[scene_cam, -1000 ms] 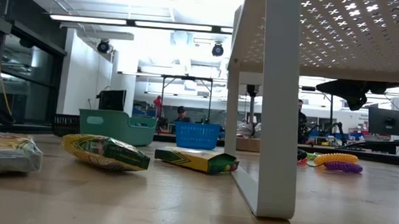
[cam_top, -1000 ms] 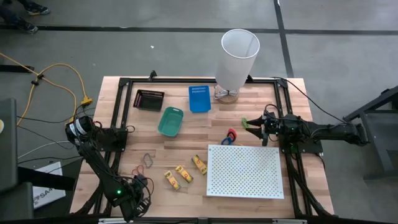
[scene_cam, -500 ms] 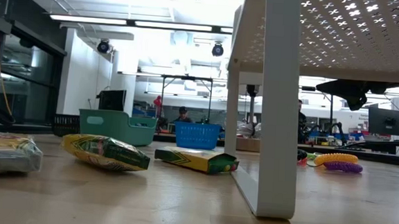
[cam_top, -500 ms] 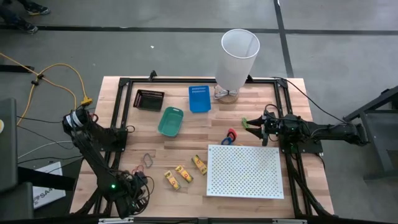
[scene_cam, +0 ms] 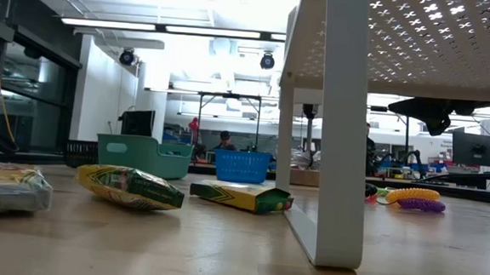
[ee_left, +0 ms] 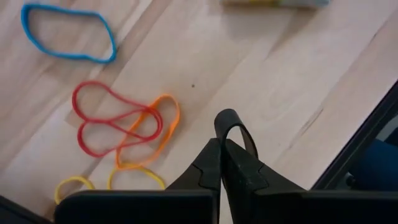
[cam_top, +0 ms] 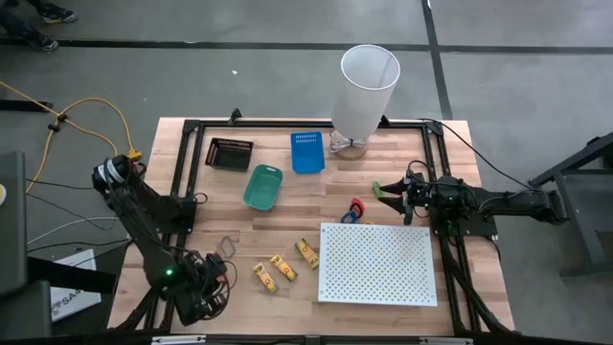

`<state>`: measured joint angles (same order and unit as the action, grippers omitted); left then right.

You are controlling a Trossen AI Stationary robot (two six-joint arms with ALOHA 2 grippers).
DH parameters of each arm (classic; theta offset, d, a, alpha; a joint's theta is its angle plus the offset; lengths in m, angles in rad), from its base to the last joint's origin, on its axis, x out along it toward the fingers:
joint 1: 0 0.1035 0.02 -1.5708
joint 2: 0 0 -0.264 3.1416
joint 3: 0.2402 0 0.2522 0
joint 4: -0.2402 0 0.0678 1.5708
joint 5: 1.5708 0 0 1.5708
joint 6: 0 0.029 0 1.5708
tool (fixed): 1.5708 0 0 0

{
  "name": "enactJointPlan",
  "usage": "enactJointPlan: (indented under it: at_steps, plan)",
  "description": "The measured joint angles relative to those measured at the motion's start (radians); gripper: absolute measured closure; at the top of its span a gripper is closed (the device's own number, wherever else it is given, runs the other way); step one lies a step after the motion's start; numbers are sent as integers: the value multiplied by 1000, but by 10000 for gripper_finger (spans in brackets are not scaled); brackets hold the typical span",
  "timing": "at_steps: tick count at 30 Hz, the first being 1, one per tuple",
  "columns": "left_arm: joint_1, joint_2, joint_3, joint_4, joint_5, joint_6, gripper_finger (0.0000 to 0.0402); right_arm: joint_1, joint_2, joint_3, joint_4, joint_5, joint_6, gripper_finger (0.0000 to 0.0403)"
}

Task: Pick & Place Office Desk Supplies
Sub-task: Put the black rubber band into the green bin

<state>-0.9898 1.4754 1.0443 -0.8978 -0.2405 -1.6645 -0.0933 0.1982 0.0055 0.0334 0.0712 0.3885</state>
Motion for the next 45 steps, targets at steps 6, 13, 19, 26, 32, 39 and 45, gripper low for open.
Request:
enactJointPlan:
  at_steps: [6,13,19,26,32,39,45]
  plan:
    - [117,0,0,0,26,199,400,0,0,0,0,0,0,215]
    - [323,-22,0,3,54,475,401,0,0,0,0,0,0,215]
    - [547,-27,0,8,139,722,401,0,0,0,0,0,0,215]
    - [771,-27,0,8,206,954,401,0,0,0,0,0,0,215]
    - [938,-27,1,22,294,1106,401,0,0,0,0,0,0,215]
    - [1104,-27,12,49,346,1216,401,0,0,0,0,0,0,215]
    - [1210,-27,58,50,348,1285,401,0,0,0,0,0,0,215]
